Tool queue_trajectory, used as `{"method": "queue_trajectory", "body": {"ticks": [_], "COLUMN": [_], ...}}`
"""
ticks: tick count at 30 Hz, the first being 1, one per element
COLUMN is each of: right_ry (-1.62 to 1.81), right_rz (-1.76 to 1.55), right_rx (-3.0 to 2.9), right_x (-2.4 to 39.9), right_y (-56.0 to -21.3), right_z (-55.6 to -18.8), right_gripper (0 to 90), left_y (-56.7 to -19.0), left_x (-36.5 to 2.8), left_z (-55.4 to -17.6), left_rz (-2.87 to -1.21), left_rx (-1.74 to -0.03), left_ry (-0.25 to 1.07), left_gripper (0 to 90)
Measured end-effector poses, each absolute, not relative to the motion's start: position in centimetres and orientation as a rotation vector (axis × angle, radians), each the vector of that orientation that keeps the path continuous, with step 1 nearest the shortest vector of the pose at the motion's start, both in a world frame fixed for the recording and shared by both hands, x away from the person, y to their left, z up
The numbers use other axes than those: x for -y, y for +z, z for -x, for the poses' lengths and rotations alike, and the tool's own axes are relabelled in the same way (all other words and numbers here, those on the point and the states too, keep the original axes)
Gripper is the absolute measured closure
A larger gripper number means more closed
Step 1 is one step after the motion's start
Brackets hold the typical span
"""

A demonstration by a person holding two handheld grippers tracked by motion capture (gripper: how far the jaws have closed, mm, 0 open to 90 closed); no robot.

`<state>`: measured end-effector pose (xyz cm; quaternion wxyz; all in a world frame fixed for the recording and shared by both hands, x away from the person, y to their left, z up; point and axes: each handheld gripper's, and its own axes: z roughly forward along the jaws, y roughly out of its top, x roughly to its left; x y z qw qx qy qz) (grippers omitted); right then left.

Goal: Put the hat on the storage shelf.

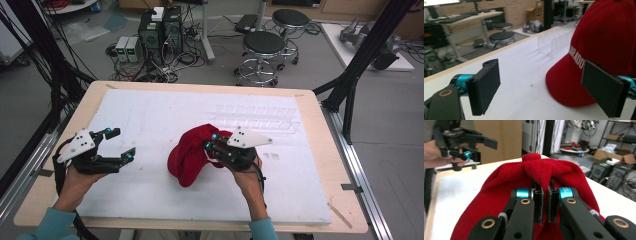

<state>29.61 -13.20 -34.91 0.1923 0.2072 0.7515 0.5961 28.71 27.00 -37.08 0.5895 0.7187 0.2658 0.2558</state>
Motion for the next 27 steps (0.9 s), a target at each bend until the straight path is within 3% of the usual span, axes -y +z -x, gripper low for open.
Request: {"method": "queue_trajectory", "body": {"ticks": [15,27], "right_ry": [1.714,1.752], "right_rz": [-0.429,-0.379], "right_rx": [-2.19,-2.205], "right_x": [12.0,11.6], "right_y": [-32.4,-32.0], "right_z": [-29.8,-29.8], "right_gripper": [87.1,87.1], "left_y": [-33.5,-33.0], "left_x": [-23.5,-19.3], "left_z": [-29.7,-29.9], "left_rz": [-1.737,-1.816], "left_rx": [-0.476,-0.366], "left_ry": [0.387,0.222], "left_gripper": [15.9,15.9]}}
